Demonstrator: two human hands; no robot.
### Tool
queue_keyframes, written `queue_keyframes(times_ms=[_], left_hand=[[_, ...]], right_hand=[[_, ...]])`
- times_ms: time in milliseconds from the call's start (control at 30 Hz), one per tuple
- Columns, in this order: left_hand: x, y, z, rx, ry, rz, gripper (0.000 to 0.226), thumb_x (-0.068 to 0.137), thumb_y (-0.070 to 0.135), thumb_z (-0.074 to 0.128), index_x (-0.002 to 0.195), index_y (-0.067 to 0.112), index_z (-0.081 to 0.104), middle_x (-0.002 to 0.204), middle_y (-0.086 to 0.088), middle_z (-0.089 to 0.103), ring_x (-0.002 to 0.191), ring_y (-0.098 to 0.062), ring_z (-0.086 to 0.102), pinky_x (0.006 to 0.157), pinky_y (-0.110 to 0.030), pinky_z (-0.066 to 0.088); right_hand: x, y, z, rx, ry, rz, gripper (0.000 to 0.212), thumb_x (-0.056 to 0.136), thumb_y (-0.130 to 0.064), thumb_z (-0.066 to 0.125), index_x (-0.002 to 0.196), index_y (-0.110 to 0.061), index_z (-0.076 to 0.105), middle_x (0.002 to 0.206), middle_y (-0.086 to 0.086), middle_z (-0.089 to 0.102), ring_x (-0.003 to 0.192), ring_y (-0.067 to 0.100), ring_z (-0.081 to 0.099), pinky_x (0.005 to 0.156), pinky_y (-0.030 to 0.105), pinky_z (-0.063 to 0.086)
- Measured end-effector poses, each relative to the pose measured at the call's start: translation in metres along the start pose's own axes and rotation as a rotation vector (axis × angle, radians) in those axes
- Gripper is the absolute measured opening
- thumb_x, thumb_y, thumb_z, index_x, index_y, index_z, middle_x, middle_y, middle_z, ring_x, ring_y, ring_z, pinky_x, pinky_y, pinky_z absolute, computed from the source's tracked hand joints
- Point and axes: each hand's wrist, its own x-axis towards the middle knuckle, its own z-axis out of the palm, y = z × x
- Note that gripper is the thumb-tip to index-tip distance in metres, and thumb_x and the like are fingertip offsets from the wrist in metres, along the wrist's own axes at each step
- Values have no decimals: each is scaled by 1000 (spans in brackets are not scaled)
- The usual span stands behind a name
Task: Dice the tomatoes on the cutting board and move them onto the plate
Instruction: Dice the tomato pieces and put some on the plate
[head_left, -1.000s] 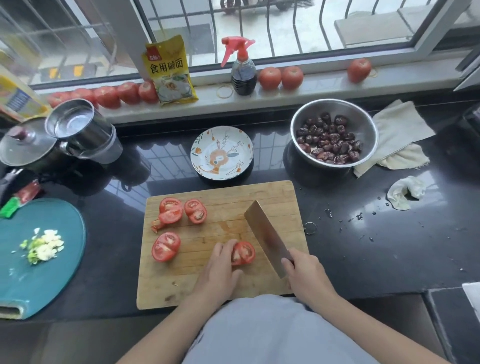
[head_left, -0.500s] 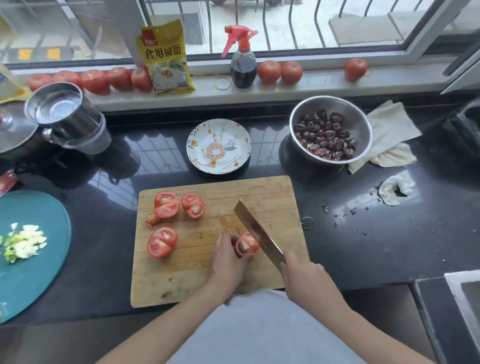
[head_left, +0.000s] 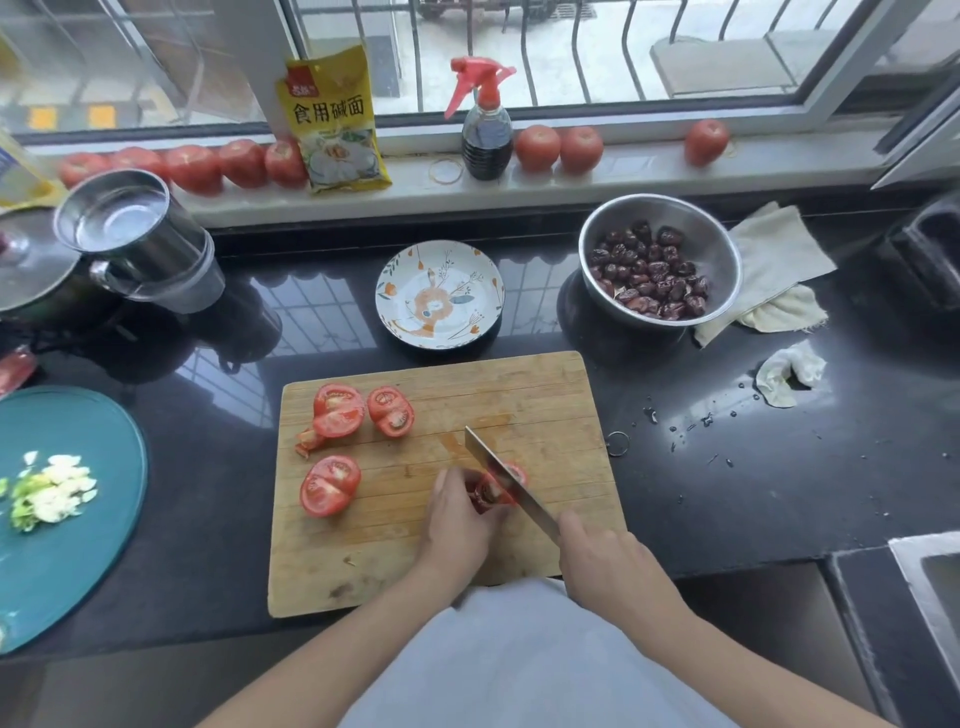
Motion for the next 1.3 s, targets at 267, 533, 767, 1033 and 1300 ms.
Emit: queue_keyframes(times_ms=[267, 533, 767, 1033, 1300], left_hand=[[5, 2, -1, 65, -6, -61, 31, 85, 30, 84, 99, 21, 59, 103, 8, 53, 91, -6, 54, 68, -18, 37], [9, 8, -2, 90, -23, -97, 33, 84, 27, 84, 97, 20, 55, 103, 6, 51, 86, -5, 51, 67, -22, 36], [10, 6, 3, 53, -21, -78, 42, 74, 21, 90, 100, 15, 57, 102, 1, 55, 96, -21, 59, 83, -34, 50], [6, 6, 6, 43, 10, -72, 37, 78, 28, 82, 98, 15, 53, 101, -4, 61, 97, -27, 61, 80, -39, 50], [1, -2, -8, 56, -38, -111, 38, 82, 22, 82, 102, 18, 51, 107, 0, 61, 101, -20, 59, 76, -31, 43]], right_hand=[[-11, 9, -6, 45, -80, 5, 17, 91, -5, 31, 95, -21, 29, 69, -5, 35, 68, 27, 42, 60, 37, 34], [16, 3, 21, 33, -52, -18, 25, 88, -1, 40, 94, -21, 25, 79, -2, 48, 68, 30, 48, 60, 39, 43], [33, -7, 26, 53, -95, -16, 20, 93, -6, 37, 110, -17, 35, 101, 7, 63, 96, 34, 63, 65, 40, 40], [58, -23, 30, 119, 17, -83, 30, 98, -10, 35, 128, -15, 32, 110, 10, 62, 93, 40, 64, 64, 43, 42], [46, -7, 38, 193, 36, -50, 48, 86, -5, 51, 122, -22, 24, 99, 7, 64, 89, 37, 63, 72, 48, 51]])
